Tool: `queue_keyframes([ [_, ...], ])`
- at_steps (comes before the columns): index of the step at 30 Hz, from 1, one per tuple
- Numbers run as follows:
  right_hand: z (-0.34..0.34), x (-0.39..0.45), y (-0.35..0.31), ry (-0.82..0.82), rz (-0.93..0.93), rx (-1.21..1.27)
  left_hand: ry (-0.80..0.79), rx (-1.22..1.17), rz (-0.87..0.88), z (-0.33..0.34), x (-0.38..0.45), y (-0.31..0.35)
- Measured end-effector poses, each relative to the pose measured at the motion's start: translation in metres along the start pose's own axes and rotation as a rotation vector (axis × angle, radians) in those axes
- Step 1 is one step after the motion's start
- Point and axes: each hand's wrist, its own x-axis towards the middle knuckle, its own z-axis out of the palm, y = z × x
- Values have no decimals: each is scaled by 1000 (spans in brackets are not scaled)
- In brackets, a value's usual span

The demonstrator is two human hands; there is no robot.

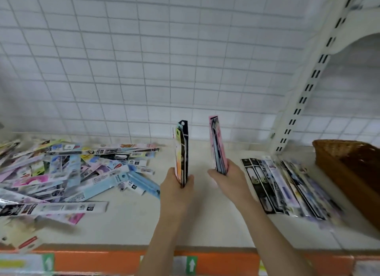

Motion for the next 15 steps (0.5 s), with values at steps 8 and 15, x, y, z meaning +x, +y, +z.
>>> queue_keyframes([
  [8, -54, -14, 1, 156, 19, -165, -143, 156, -75, 11, -4, 13],
  [15, -125, -22, 22, 143, 149, -270, -388, 80, -65, 65, -35, 62],
])
